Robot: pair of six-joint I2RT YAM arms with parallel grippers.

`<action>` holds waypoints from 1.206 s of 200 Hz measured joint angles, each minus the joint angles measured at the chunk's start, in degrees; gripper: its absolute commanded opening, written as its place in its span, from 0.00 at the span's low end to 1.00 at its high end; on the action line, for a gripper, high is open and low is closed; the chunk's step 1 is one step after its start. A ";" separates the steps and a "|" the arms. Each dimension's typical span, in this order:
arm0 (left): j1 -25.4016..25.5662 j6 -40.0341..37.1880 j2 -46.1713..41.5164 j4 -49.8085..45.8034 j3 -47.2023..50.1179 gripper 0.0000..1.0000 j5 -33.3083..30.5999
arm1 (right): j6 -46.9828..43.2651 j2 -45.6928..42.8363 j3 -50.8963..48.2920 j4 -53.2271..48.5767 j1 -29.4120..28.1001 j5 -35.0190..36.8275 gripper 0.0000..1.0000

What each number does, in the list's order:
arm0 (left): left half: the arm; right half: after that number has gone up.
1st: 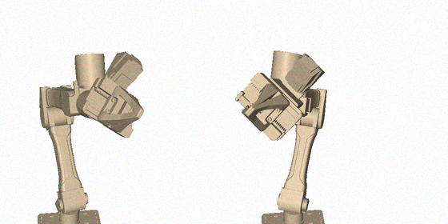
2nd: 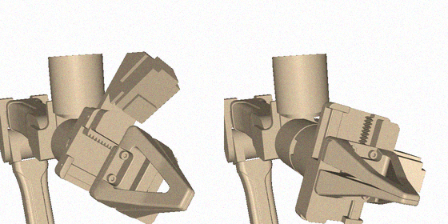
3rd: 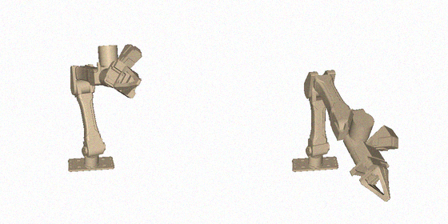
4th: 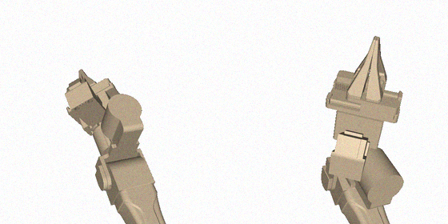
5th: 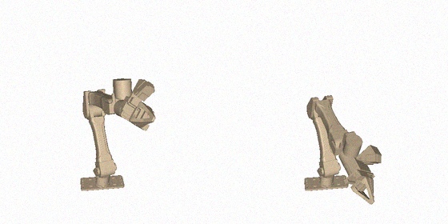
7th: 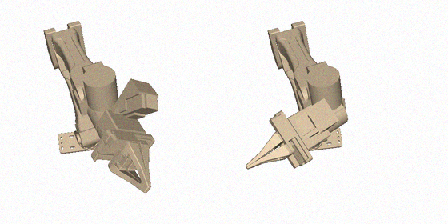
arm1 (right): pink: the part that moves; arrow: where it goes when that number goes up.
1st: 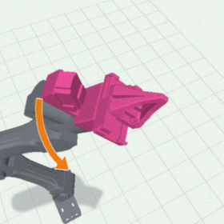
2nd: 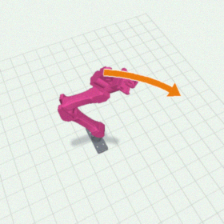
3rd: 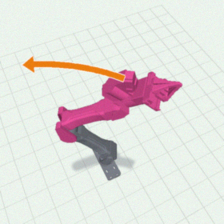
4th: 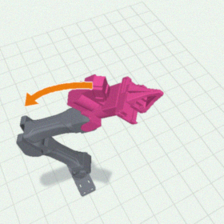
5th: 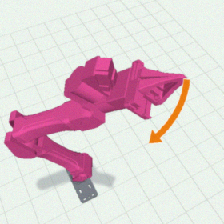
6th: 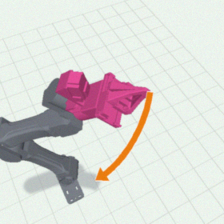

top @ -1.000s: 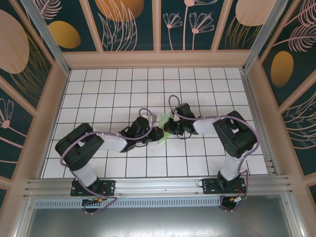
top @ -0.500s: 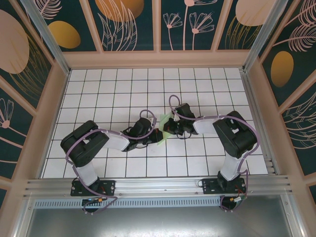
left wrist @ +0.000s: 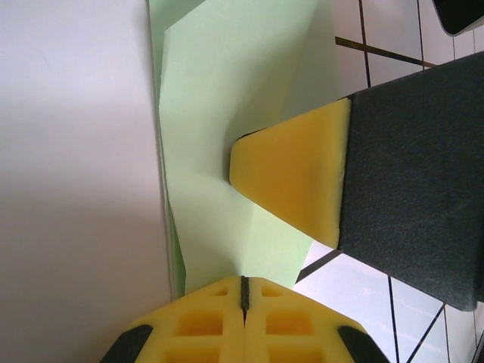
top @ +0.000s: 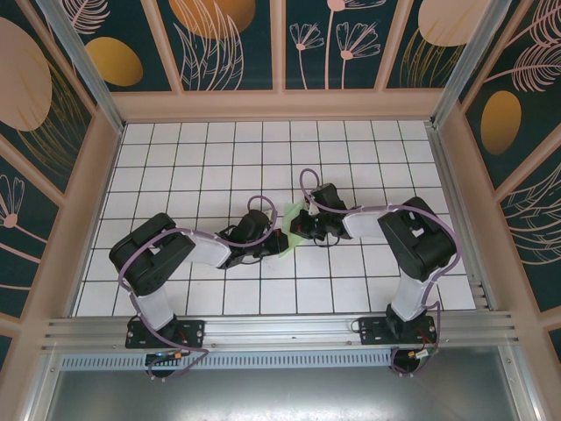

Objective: Fold a paper plane with a square sheet of paper (pick it up from the middle)
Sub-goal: Fourth fold the wing at the center of the table.

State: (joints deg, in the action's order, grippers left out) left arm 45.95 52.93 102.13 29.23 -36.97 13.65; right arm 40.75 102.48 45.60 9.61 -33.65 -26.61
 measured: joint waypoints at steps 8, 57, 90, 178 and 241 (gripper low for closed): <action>0.00 0.13 0.00 -0.13 -0.02 0.00 0.00 | -0.46 0.00 0.09 -0.17 0.02 0.00 0.02; 0.00 0.35 -0.09 0.20 0.55 0.00 0.26 | -7.43 0.04 1.88 -3.04 1.36 0.00 0.02; 0.00 0.35 -2.21 0.28 3.13 0.00 0.57 | -10.54 0.04 2.56 -3.61 1.73 0.24 0.02; -0.09 -0.09 -3.54 -0.55 4.17 0.00 0.92 | -5.44 -7.26 -2.29 1.42 -2.86 2.25 0.00; -0.09 -0.35 -3.54 -0.55 4.17 0.00 1.09 | -2.69 -4.07 -2.80 2.23 -4.33 2.38 0.00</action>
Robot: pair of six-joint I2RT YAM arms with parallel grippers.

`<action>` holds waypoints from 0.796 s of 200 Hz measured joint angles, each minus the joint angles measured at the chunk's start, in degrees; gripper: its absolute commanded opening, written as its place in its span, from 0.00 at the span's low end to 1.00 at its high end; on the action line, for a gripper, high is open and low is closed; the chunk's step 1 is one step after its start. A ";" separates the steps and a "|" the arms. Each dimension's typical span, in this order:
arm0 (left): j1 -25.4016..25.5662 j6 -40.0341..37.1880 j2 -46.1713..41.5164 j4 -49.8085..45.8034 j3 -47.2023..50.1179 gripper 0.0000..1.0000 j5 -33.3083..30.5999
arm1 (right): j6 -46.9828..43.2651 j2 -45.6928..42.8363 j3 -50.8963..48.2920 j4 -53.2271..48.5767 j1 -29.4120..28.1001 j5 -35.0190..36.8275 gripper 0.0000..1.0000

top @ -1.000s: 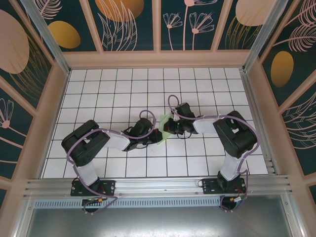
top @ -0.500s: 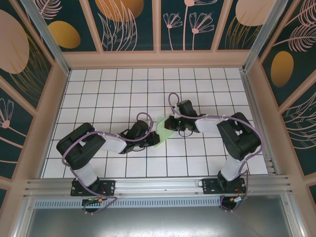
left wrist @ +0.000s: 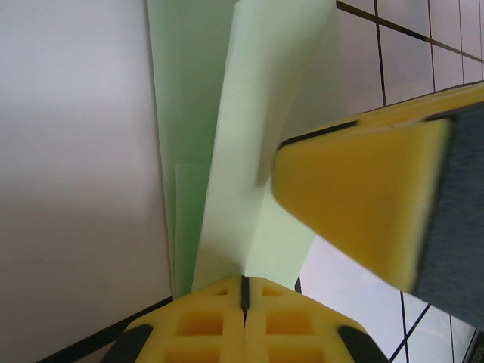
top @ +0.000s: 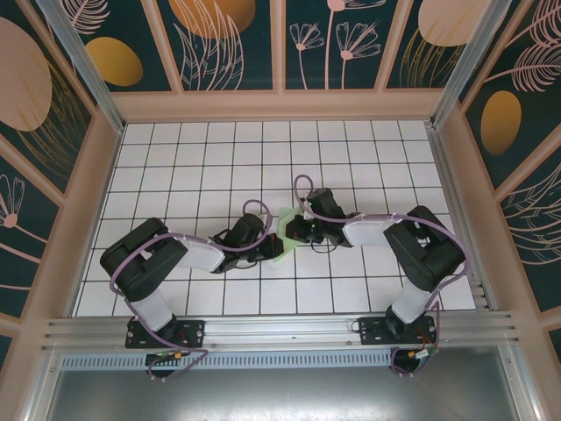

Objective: Fold a paper plane with a square sheet of paper (pick it up from the middle)
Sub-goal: Fourth fold the wing at the center of the table.

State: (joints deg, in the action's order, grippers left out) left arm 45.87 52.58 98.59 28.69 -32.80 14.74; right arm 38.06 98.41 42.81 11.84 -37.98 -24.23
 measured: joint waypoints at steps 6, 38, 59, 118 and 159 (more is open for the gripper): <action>-0.02 0.00 0.00 0.00 0.02 0.00 0.02 | 0.00 0.55 0.20 -0.02 -0.02 -0.09 0.00; -0.09 -0.63 -0.07 -0.20 0.02 0.00 0.31 | -0.74 2.84 1.86 -0.92 0.11 -0.22 0.00; -0.13 -0.98 -0.37 -0.20 0.50 0.00 0.76 | -2.21 3.02 3.23 -2.23 1.01 -0.20 0.00; -0.22 -1.51 -0.74 1.33 1.79 0.00 1.55 | -7.78 6.27 8.90 -5.95 7.50 1.27 0.00; -0.22 -1.73 -0.74 1.31 1.77 0.00 1.60 | -9.29 3.17 8.63 -6.58 7.89 0.94 0.00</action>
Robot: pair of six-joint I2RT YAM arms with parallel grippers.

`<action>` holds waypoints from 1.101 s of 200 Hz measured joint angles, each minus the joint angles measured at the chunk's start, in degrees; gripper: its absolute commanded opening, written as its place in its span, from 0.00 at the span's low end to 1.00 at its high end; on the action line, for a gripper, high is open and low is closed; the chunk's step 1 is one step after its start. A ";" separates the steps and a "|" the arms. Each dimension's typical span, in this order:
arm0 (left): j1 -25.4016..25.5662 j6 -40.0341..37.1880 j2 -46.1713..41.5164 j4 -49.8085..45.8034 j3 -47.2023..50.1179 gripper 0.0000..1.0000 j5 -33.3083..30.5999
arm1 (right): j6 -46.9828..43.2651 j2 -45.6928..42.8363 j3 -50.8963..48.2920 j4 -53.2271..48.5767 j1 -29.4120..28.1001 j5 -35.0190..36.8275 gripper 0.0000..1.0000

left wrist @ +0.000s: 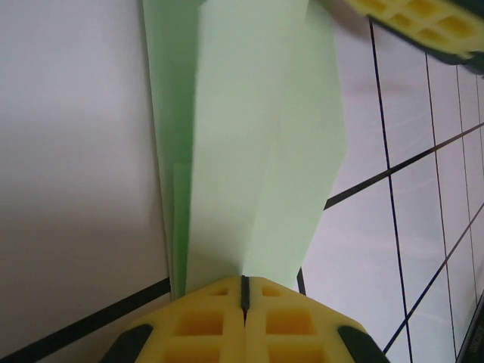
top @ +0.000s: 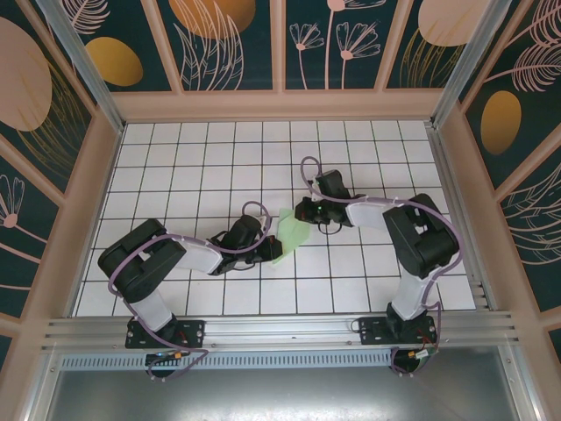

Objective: Fold a paper plane with a square sheet of paper (pick it up from the middle)
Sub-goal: Fourth fold the wing at the center of the table.

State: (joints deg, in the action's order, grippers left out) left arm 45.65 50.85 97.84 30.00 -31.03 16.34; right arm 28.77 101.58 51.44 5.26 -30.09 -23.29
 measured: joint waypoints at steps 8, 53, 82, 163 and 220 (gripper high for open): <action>0.00 -0.09 0.00 0.00 -0.04 0.00 0.00 | 0.04 -1.60 -0.68 0.13 -0.39 -0.17 0.00; 0.00 -0.42 0.02 -0.31 -0.26 0.00 0.11 | 1.64 -5.42 -4.04 0.98 -5.64 -0.76 0.00; 0.00 -0.44 0.02 -0.52 -0.37 0.00 0.13 | 2.82 -4.31 -4.76 1.33 -7.80 -1.42 0.00; -0.02 -0.66 0.00 -0.61 -0.26 0.00 0.17 | 1.31 1.88 -4.17 2.01 -5.62 -4.76 0.00; -0.02 -0.63 -0.24 1.95 1.33 0.00 0.22 | -1.33 5.81 -0.28 1.70 3.43 -9.38 0.00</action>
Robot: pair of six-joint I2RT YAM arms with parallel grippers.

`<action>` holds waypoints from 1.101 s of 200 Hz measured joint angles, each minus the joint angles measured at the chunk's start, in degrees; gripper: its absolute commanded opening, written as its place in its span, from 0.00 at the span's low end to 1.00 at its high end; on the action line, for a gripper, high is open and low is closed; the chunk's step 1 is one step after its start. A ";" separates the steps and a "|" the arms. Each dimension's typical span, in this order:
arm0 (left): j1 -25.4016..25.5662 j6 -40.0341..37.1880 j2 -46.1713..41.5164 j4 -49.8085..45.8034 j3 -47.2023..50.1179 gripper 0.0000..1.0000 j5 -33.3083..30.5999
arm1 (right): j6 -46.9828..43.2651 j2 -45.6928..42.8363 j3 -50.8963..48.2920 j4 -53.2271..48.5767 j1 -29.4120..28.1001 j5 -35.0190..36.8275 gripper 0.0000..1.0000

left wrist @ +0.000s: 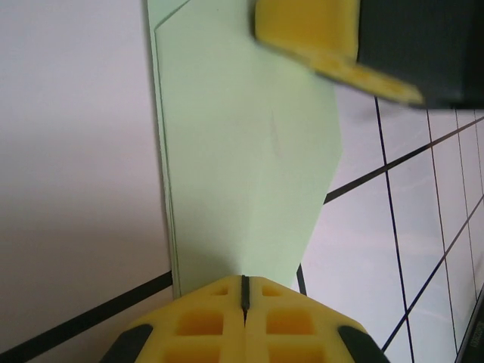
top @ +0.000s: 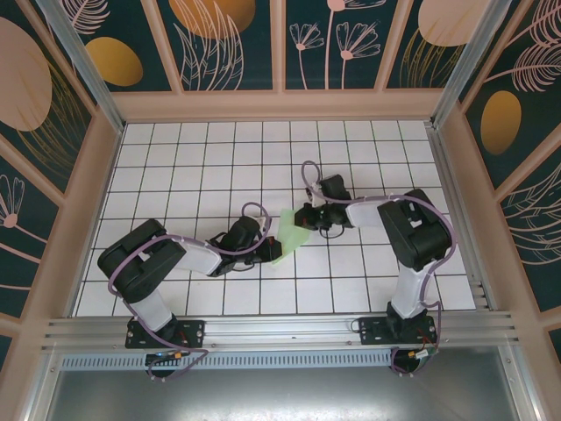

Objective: Fold a paper plane with a square sheet of paper (pick it up from the middle)
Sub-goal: Fourth fold the wing at the center of the table.

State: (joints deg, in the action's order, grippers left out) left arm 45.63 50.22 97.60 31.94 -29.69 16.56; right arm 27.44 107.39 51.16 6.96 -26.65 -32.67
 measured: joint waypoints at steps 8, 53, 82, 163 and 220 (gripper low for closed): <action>0.00 0.00 -0.04 0.28 0.20 0.00 0.00 | -0.20 0.55 0.63 -0.13 0.96 -0.42 0.00; 0.02 0.00 -0.17 0.57 0.46 0.00 0.13 | -1.73 1.03 3.58 -1.22 6.75 4.76 0.00; 0.00 0.00 -0.17 0.52 0.42 0.00 0.13 | -1.68 -3.23 2.29 -2.08 6.75 6.95 0.00; 0.07 -1.11 -7.43 -8.52 -0.20 0.04 -2.08 | -1.60 -5.90 -2.10 -1.40 1.64 7.13 0.00; 0.07 -0.83 -8.07 -4.35 -1.81 0.13 -2.14 | -1.38 -3.61 -2.10 -0.94 1.09 7.10 0.00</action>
State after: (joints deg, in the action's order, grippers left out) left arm 45.69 49.39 89.54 27.59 -31.51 14.41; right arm 26.06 103.79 49.06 6.02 -25.56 -25.56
